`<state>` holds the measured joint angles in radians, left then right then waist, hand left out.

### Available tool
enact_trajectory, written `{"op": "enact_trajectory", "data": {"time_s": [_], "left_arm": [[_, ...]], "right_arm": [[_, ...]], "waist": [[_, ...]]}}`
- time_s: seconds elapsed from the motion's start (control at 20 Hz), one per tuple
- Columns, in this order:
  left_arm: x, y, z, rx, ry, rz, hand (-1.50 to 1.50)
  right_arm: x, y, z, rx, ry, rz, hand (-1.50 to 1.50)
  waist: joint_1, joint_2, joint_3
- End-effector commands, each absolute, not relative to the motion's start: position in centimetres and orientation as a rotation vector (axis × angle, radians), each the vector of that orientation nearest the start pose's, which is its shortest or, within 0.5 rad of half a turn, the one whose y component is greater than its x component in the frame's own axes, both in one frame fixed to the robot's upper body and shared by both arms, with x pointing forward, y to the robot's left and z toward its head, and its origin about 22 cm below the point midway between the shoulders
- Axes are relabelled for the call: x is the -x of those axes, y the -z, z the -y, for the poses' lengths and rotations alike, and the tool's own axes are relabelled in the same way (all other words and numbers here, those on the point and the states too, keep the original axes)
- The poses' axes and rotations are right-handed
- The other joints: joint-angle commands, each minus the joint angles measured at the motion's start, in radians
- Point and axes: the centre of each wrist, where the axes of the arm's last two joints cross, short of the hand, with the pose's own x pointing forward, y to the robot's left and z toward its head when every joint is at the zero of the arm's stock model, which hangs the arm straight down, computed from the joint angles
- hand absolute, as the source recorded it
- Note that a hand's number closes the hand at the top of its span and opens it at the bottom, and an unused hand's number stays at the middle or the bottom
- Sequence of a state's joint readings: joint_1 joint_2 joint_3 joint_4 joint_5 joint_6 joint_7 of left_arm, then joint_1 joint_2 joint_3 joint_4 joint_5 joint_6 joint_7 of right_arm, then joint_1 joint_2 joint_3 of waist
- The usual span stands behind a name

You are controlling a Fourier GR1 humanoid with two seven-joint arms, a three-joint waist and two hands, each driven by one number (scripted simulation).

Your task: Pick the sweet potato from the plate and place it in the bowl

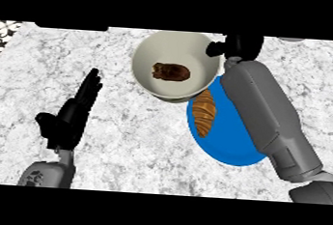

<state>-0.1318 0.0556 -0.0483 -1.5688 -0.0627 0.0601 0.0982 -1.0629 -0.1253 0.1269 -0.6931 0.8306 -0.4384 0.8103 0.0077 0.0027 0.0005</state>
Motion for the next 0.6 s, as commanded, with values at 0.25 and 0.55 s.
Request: {"op": "enact_trajectory", "data": {"time_s": [0.25,0.55], "left_arm": [[-26.9,-2.7,-22.3,-0.057,0.109,1.586,0.00],[-28.1,-2.4,-22.1,-0.067,0.097,1.594,0.00]], "right_arm": [[-43.1,-13.3,12.7,0.919,-0.230,1.469,-1.50],[-41.3,-14.6,11.3,0.953,-0.033,1.606,-1.50]], "waist": [[0.002,-0.001,0.000],[-0.016,-0.006,-0.001]]}}
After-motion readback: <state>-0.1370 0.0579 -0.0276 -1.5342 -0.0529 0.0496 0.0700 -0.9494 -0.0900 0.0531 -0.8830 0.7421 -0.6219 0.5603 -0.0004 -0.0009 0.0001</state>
